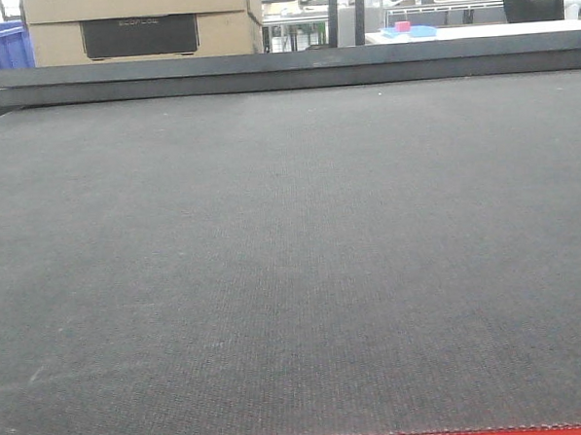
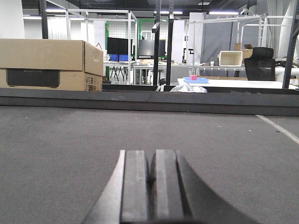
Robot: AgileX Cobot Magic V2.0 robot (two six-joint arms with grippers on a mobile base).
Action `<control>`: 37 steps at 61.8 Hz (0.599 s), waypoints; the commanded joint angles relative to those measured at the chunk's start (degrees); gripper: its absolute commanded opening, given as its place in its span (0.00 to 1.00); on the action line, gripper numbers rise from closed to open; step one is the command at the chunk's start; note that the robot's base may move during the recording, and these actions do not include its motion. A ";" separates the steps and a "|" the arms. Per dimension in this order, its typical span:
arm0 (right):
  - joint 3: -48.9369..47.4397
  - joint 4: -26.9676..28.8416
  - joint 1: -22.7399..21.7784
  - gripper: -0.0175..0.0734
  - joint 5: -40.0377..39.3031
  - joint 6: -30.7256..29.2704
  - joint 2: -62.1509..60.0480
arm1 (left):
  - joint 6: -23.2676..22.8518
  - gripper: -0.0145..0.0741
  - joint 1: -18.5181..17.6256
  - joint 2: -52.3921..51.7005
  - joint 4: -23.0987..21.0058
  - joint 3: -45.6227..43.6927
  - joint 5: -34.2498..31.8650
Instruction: Grab block from conveyor and place in blue bin
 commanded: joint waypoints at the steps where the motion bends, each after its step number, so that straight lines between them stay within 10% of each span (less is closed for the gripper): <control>1: 0.00 0.23 -0.27 0.01 -0.80 -0.10 -0.16 | -0.36 0.04 0.02 -0.29 -0.34 -0.09 -0.83; 37: 0.00 0.23 -0.27 0.01 -7.94 -0.10 -0.16 | -0.25 0.04 0.02 -0.29 -0.30 -0.09 -1.29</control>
